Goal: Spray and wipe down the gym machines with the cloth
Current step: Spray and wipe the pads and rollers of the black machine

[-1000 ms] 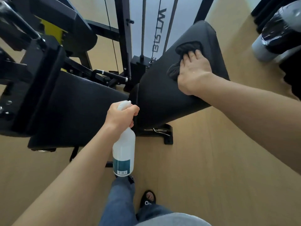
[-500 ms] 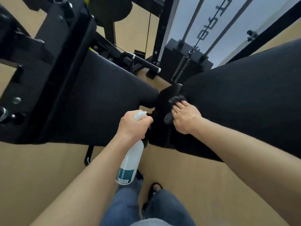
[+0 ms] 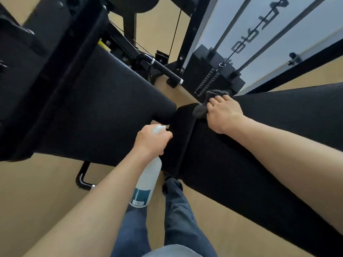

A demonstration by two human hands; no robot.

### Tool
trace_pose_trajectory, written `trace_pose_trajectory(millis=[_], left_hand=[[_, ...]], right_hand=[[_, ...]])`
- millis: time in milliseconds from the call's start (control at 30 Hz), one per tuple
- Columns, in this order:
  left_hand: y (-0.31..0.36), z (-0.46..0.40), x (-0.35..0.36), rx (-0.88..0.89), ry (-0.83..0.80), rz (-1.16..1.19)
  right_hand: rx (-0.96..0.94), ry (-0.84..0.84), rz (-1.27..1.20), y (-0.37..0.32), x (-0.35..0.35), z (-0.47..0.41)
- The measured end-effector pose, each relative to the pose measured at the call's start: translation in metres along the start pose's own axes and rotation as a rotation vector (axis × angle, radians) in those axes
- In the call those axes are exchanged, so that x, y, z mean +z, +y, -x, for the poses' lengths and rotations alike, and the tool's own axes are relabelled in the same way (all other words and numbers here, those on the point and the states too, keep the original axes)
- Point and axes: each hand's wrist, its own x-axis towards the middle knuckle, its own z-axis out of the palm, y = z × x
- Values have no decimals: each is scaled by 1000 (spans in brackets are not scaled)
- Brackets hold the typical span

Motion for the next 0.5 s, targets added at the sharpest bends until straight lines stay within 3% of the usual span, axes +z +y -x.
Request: trace_pose_trajectory(millis=[233,500], left_hand=[[-10,-34,36,-59,14,-194],[-13,-48,62,-156,53,-263]], right_hand=[[104,-9,-167,15,-6,-34],[45,-115,-171,18,-10,-56]])
